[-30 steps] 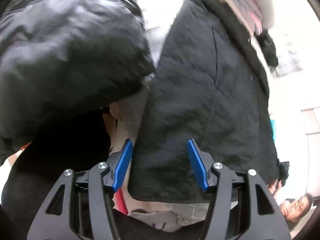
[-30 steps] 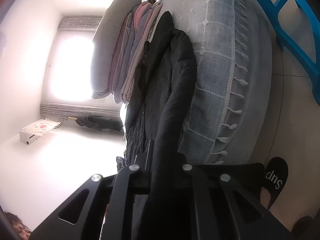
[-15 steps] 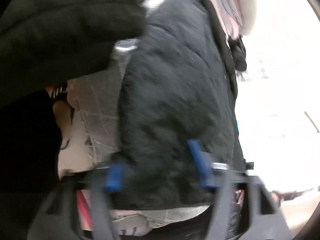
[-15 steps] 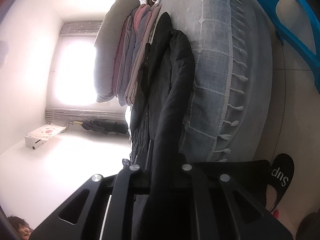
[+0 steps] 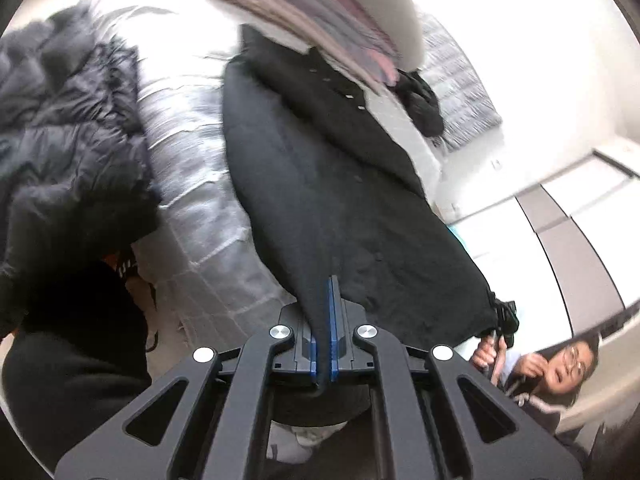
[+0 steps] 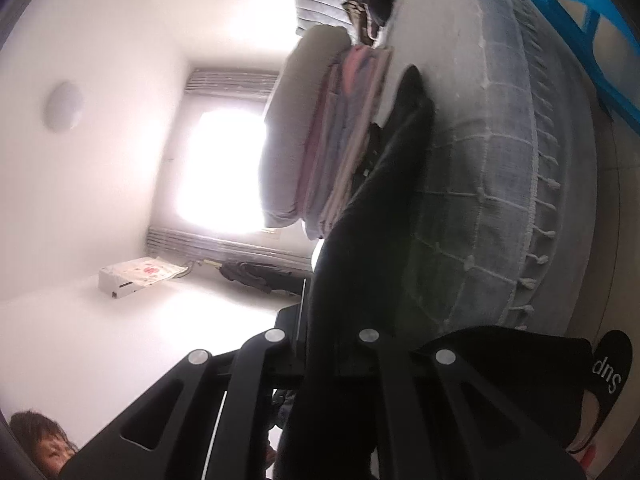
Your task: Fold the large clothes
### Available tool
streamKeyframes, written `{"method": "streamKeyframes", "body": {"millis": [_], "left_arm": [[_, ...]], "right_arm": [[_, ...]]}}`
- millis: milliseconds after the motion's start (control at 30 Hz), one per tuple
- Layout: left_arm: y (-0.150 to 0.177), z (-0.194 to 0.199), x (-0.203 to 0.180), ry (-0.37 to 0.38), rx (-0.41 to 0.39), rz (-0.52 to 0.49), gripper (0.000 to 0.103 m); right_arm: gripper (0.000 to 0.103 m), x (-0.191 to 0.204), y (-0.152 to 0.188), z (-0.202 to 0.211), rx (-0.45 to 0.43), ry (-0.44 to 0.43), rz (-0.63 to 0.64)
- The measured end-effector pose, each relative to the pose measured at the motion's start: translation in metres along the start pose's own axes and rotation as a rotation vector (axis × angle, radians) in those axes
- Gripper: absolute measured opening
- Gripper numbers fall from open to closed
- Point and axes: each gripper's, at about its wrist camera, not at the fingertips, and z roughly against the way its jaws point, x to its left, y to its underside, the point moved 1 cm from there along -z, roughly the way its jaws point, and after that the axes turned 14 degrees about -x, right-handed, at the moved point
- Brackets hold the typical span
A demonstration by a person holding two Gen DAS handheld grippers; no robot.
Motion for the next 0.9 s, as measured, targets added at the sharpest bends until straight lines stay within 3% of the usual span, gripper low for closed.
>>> {"method": "streamKeyframes", "body": {"millis": [100, 133, 267, 333, 400, 467, 533, 633, 700, 767, 900], "left_arm": [[0.013, 0.010, -0.012, 0.014, 0.083, -0.074, 0.005], [0.021, 0.009, -0.008, -0.005, 0.143, -0.103, 0.006], [0.023, 0.012, 0.048, -0.167, 0.213, -0.028, 0.009], [0.010, 0.022, 0.073, -0.199, 0.158, 0.041, 0.010], [0.004, 0.032, 0.089, -0.186, 0.115, 0.088, 0.018], [0.004, 0.033, 0.097, -0.161, 0.103, 0.116, 0.031], [0.007, 0.026, 0.096, -0.150, 0.107, 0.105, 0.034], [0.009, 0.005, 0.086, -0.107, 0.126, 0.113, 0.047], [0.011, -0.012, 0.081, -0.157, 0.134, 0.096, 0.049], [0.013, -0.028, 0.080, -0.156, 0.140, 0.101, 0.051], [0.019, -0.066, 0.101, -0.209, 0.135, 0.139, 0.060]], "right_arm": [[0.008, 0.006, 0.004, 0.020, 0.006, 0.007, 0.032], [0.008, 0.005, 0.005, 0.022, 0.014, 0.025, 0.045], [0.015, -0.033, 0.005, 0.043, 0.007, 0.240, 0.034], [0.045, -0.054, 0.001, 0.053, -0.029, 0.312, -0.011], [0.060, -0.069, -0.002, 0.062, -0.065, 0.362, -0.045], [0.067, -0.081, -0.002, 0.063, -0.051, 0.329, -0.104], [0.073, -0.086, -0.001, 0.061, -0.026, 0.309, -0.134], [0.074, -0.091, 0.001, 0.051, 0.016, 0.280, -0.173], [0.074, -0.090, 0.005, 0.047, 0.029, 0.229, -0.202], [0.074, -0.088, 0.008, 0.047, 0.036, 0.183, -0.218], [0.074, -0.081, 0.007, 0.045, 0.060, 0.172, -0.202]]}}
